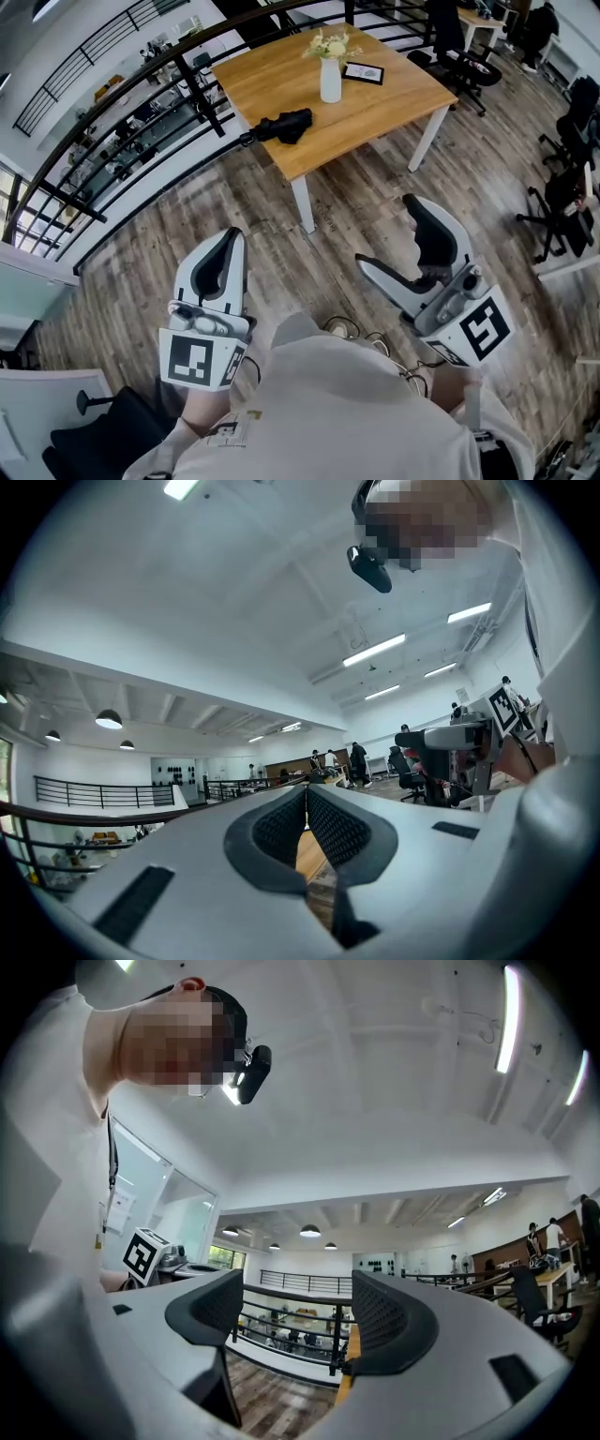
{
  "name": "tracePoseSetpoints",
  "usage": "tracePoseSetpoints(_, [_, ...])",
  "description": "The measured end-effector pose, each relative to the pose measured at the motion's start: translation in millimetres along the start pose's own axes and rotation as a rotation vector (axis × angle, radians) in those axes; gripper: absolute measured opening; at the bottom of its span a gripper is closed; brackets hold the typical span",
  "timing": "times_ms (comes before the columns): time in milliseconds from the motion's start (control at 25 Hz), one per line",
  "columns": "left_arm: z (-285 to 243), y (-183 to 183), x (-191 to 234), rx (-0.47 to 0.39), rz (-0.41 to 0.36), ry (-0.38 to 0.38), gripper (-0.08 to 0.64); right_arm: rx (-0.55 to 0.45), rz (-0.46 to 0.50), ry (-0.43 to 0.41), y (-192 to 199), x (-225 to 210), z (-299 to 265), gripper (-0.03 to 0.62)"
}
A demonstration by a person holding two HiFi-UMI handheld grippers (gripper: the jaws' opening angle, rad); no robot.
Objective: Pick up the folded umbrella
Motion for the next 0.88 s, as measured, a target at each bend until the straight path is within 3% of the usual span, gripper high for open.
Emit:
tracePoseSetpoints(200, [-1, 5, 6, 0.002, 0.046, -0.053, 0.021, 0.013, -0.006, -0.041, 7, -2, -6, 0.360])
tracePoseSetpoints(520, [-35, 32, 31, 0.030, 0.092, -0.011, 0.018, 0.045, -0.019, -0.051, 32, -29, -46, 0.360])
tracePoseSetpoints(880, [-107, 63, 97, 0.013, 0.109, 0.011, 0.018, 0.102, 0.006, -0.050, 64, -74, -129, 0.360])
Point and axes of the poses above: the fingertips, and each gripper's own axes: z backward along the fingers, x to its left, y out of its underside, the point moved 7 cm from there along z, backward along the fingers, and after that the axes turned 4 degrees about y, right-handed, at the moved point
